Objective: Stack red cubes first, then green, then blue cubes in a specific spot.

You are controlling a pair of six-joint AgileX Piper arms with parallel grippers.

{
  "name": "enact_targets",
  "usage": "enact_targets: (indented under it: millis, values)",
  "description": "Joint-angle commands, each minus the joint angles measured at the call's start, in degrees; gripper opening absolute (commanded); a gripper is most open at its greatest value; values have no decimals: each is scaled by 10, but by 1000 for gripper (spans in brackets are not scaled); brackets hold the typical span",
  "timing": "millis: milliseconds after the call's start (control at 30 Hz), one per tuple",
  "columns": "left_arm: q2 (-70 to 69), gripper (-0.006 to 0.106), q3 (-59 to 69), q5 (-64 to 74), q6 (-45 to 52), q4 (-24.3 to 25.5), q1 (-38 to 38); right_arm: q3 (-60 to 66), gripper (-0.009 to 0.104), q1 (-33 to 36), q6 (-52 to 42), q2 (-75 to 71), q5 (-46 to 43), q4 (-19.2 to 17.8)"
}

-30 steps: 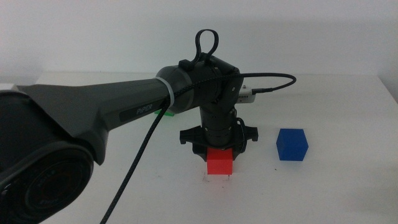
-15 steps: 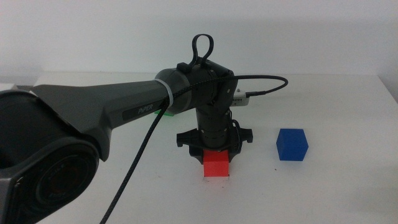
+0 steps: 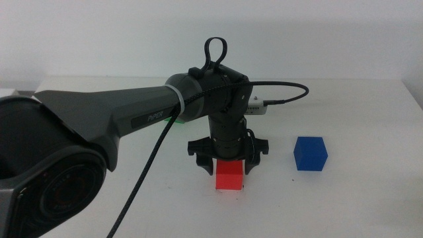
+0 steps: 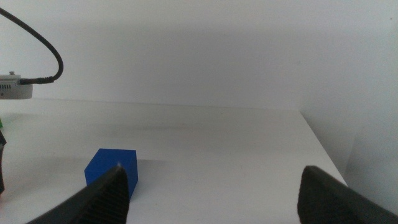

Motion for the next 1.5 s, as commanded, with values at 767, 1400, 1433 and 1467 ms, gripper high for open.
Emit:
enact_targets:
  millis: [767,1400,1433,1467]
  values:
    - [25,94,-270,105,245,9,197,2,85,-2,-3,-2,-5,-2]
    - [154,94,-300,-1,291,-25,217,2,85,-2,-3,-2,-5,-2]
    - [156,94,-300,-4,293,-25,217,2,85,-2,-3,-2,-5,-2]
    - [159,93,-300,-5,295,-25,217,2,85,-2,-3,-2,-5,-2]
